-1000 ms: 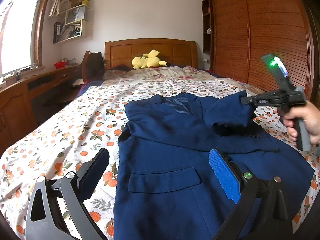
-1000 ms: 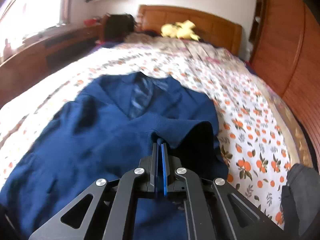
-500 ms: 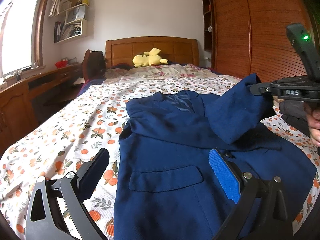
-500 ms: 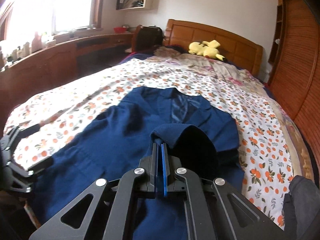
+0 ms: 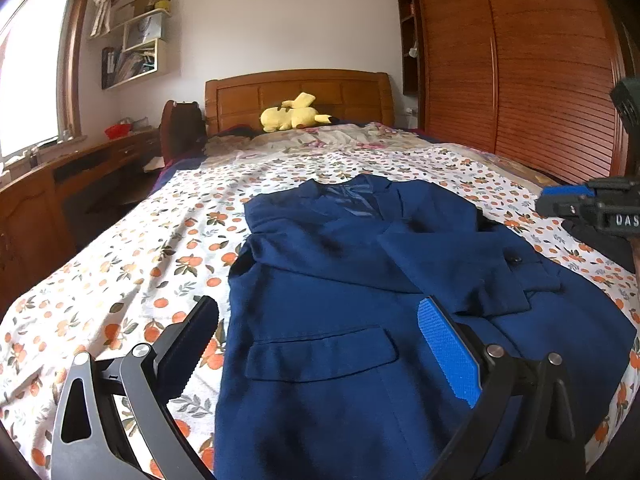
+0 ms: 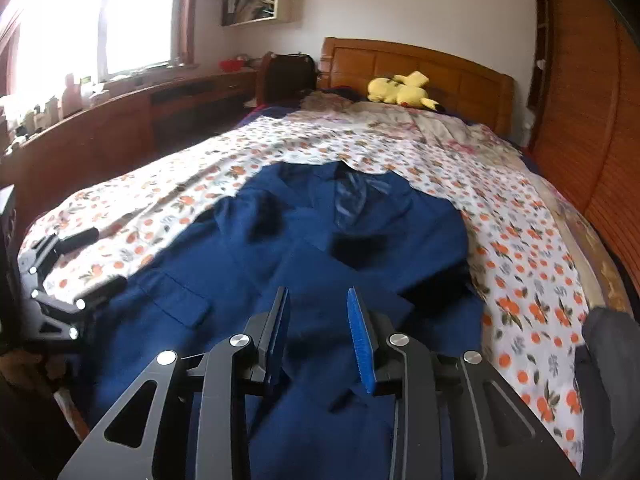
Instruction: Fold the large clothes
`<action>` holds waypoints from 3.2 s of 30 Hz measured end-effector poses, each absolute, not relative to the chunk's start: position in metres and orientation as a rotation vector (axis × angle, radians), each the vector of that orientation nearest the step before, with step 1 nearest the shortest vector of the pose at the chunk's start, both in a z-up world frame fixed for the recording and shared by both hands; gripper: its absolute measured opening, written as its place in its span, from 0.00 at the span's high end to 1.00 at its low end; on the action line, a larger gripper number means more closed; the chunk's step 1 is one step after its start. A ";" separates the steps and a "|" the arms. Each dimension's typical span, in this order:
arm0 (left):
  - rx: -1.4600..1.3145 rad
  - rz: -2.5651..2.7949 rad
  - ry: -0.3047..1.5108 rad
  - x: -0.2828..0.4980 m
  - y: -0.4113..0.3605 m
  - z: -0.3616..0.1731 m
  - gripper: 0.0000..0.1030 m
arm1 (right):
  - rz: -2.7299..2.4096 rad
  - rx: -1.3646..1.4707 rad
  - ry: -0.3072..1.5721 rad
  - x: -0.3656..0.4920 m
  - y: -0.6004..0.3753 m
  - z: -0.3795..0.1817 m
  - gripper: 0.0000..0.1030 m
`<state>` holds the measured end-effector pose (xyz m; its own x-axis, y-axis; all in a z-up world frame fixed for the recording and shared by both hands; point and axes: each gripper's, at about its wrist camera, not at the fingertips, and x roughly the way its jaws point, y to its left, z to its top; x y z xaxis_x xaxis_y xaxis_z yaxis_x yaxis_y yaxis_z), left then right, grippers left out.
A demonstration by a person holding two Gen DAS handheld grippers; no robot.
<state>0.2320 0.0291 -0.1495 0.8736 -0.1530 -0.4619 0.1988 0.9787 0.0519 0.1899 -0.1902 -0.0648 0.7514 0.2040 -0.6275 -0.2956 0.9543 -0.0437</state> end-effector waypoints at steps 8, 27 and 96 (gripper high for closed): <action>0.120 -0.213 0.486 0.235 0.008 -0.154 0.02 | 0.196 -0.109 0.664 0.175 -0.228 -0.087 0.61; 0.249 -0.352 0.544 0.248 -0.120 -0.162 0.06 | 0.109 -0.043 0.673 0.148 -0.312 -0.121 0.36; 0.119 -0.119 0.760 0.243 0.034 -0.176 0.57 | 0.200 -0.087 0.673 0.165 -0.254 -0.126 0.36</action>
